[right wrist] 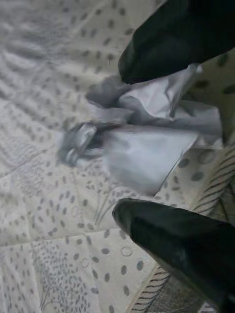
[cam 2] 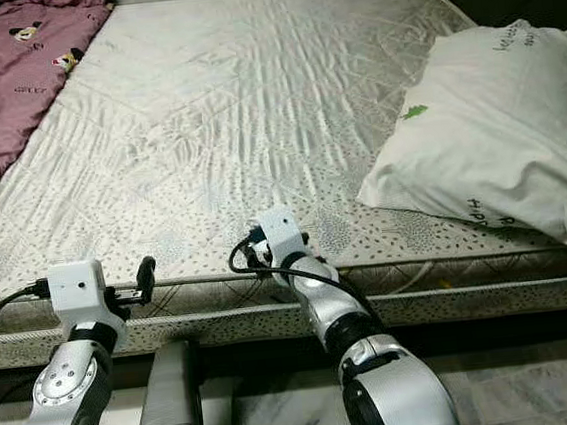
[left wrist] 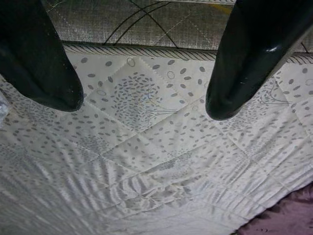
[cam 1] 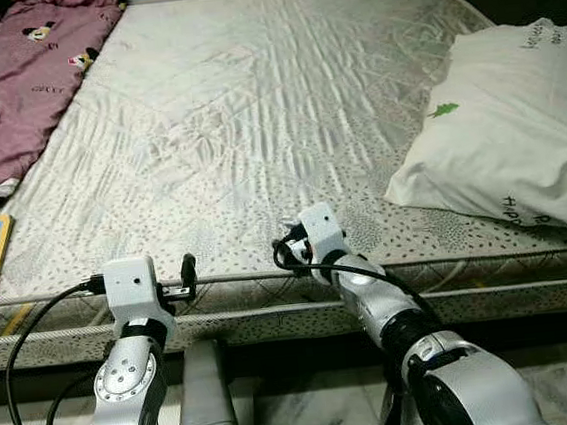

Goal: Clean up the room

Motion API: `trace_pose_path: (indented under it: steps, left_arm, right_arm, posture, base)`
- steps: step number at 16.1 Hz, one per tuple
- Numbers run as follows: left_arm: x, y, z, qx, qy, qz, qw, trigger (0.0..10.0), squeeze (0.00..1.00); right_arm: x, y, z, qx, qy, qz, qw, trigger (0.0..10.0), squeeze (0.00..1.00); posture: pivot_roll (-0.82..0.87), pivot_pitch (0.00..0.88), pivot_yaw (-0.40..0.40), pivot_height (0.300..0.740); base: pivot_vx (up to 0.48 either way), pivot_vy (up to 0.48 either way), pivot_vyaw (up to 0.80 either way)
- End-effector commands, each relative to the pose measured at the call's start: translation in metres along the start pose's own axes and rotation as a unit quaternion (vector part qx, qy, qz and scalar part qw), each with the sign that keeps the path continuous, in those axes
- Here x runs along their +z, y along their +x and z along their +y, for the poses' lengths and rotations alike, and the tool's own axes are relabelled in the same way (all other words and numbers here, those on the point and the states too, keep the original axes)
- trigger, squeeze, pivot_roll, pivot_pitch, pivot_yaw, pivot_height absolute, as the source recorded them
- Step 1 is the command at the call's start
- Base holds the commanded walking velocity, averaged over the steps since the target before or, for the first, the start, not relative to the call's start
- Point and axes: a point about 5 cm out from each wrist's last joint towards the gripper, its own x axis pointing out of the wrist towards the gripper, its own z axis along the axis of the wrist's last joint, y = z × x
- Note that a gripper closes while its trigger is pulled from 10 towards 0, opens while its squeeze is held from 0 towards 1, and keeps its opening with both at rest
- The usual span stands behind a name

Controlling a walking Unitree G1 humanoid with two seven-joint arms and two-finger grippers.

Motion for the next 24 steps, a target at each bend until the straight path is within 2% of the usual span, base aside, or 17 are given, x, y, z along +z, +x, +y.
trace_pose_path:
  steps: [1,12,21,24]
  left_arm:
    - [0.003,0.001,0.000,-0.003,0.005,-0.002,1.000,10.0,0.00]
    - [0.006,0.004,-0.003,-0.003,0.005,-0.001,1.000,10.0,0.00]
    - [0.009,0.015,-0.008,-0.009,0.000,-0.006,1.000,10.0,0.00]
    - [0.012,0.023,-0.010,-0.009,-0.004,-0.014,1.000,10.0,0.00]
  right_arm:
    - [0.005,0.002,0.000,-0.006,0.008,0.000,1.000,0.0,0.00]
    - [-0.005,0.002,0.003,-0.018,-0.020,0.022,0.999,0.0,0.00]
    - [-0.007,0.000,-0.008,-0.027,-0.023,0.024,0.999,0.0,0.00]
    - [-0.003,0.001,-0.007,-0.024,-0.025,0.016,0.999,0.0,0.00]
  posture:
    - [0.24,0.070,0.001,0.516]
    - [0.23,0.075,-0.002,0.516]
    - [0.21,0.060,-0.008,0.516]
    - [0.17,0.038,0.004,0.516]
  base:
    - [0.000,0.000,0.00]
    - [0.000,0.000,0.00]
    - [0.000,0.000,0.00]
    - [0.000,0.000,0.00]
